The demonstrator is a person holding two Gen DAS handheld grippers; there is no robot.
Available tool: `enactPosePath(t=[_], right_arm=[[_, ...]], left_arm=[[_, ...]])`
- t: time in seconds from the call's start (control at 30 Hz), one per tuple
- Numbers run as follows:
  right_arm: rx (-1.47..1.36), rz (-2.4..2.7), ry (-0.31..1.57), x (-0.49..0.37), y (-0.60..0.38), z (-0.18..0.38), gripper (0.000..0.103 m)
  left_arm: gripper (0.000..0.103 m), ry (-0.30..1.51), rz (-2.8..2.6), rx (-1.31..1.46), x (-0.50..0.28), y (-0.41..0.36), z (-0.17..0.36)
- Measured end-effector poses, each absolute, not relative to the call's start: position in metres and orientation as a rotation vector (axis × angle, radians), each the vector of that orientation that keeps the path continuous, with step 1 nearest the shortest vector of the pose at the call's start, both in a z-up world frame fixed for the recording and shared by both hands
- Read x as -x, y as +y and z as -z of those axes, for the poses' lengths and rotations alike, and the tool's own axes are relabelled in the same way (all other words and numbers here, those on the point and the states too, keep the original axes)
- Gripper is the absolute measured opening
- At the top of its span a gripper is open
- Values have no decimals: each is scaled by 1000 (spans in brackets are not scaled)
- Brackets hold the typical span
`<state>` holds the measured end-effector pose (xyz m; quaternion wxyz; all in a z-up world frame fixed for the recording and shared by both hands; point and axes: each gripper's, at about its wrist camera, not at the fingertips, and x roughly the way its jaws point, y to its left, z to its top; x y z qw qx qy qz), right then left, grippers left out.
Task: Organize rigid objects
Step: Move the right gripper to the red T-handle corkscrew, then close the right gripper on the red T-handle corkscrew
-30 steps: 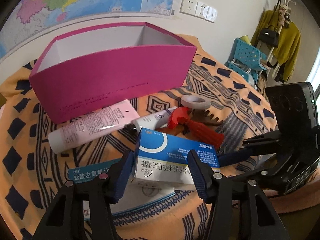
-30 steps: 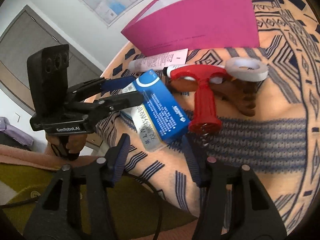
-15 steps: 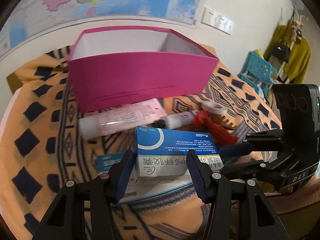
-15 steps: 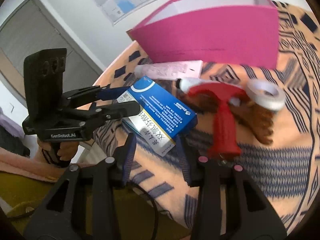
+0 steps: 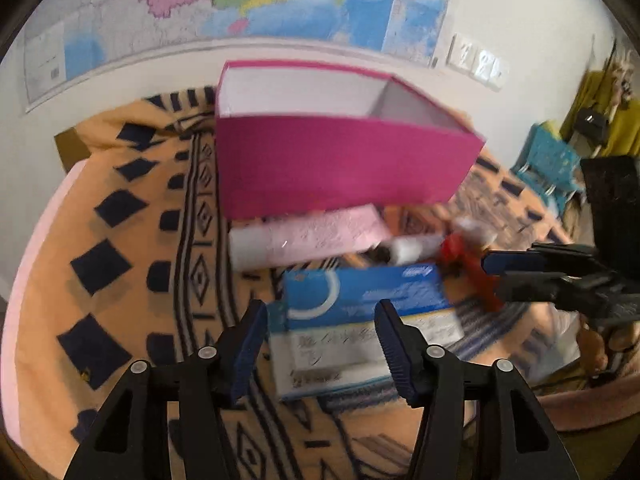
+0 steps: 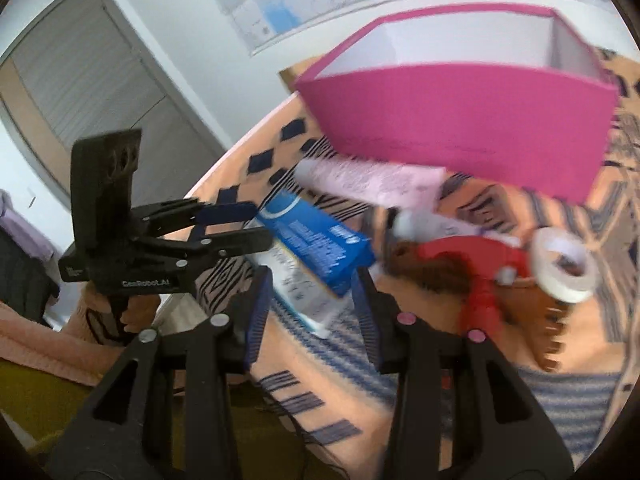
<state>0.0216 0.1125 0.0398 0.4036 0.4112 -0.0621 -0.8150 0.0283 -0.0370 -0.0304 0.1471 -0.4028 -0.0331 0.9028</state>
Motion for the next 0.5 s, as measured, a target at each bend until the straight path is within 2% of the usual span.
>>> enactPosePath(t=[0.2, 0.5], right_arm=[[-1101, 2215, -109, -9, 145, -35, 44], [-1194, 2181, 12, 16, 125, -13, 43]], left_arm=[[59, -51, -2539, 1065, -25, -11, 20], [59, 25, -2444, 1043, -18, 30, 22]])
